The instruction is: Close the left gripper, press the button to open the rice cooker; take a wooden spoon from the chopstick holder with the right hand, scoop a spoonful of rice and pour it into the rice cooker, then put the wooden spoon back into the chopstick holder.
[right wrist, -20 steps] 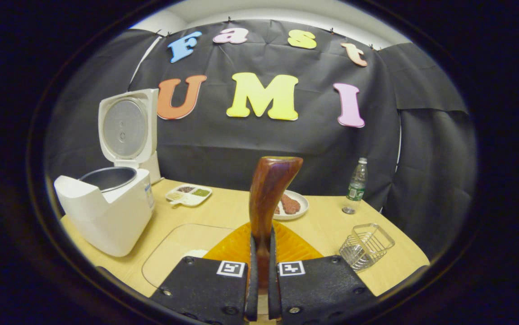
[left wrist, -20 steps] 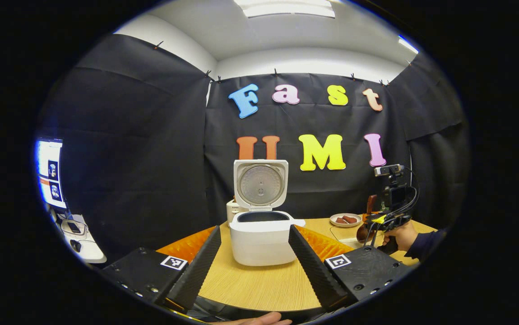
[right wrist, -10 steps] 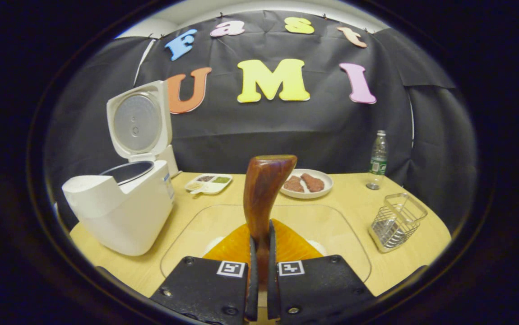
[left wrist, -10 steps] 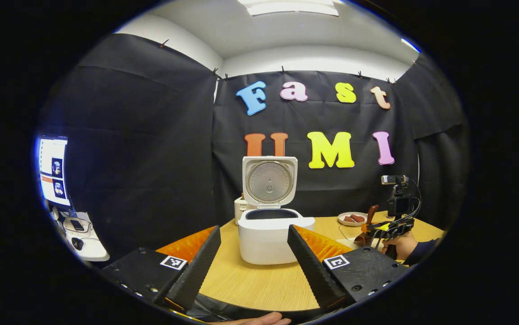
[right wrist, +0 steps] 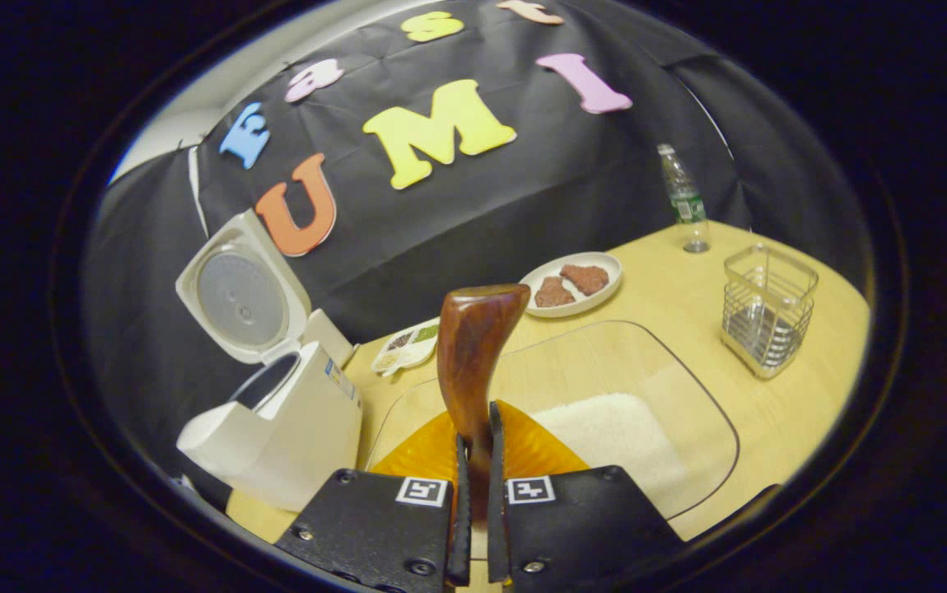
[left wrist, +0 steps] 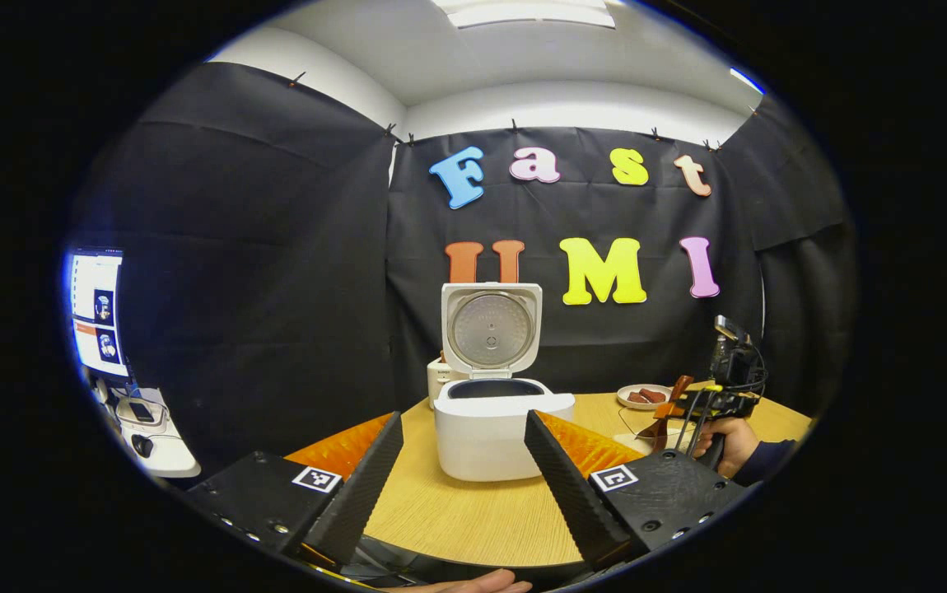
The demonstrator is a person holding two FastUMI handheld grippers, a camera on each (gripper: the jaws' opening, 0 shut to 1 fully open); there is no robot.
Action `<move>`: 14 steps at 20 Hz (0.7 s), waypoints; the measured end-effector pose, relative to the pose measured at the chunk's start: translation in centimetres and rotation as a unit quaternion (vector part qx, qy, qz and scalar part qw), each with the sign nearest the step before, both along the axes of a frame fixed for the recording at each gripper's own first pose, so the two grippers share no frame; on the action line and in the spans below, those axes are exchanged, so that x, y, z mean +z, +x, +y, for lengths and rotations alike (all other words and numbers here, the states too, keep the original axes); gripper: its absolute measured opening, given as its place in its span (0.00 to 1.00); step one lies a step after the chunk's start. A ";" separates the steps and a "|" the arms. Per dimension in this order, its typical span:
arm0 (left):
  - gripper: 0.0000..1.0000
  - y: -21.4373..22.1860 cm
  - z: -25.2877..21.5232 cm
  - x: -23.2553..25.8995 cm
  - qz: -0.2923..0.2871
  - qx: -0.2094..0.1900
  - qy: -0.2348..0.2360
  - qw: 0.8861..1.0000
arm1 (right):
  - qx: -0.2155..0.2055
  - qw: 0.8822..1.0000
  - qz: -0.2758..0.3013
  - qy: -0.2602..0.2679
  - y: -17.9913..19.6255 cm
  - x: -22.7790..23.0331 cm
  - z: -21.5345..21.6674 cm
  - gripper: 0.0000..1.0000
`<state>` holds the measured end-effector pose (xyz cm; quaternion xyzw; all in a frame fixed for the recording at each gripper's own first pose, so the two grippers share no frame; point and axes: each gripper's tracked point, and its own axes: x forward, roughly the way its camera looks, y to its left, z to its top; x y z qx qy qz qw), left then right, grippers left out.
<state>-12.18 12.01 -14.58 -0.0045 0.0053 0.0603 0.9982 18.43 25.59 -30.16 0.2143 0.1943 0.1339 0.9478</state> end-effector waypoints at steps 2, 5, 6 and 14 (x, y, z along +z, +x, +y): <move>0.94 0.3 -0.1 -0.3 0.004 -0.001 -0.002 1.000 | 0.008 0.998 0.023 0.062 0.1 0.4 -0.2 0.13; 0.94 0.2 -0.1 -0.4 0.007 0.001 -0.001 1.000 | -0.008 0.994 0.025 0.104 0.3 1.4 -2.1 0.13; 0.94 0.2 -0.1 -0.5 0.006 0.001 0.000 1.000 | -0.017 0.992 0.020 0.120 0.5 2.0 -2.9 0.13; 0.94 0.2 0.1 -1.2 0.013 0.003 -0.001 1.000 | -0.045 0.972 0.032 0.228 0.8 3.6 -6.7 0.13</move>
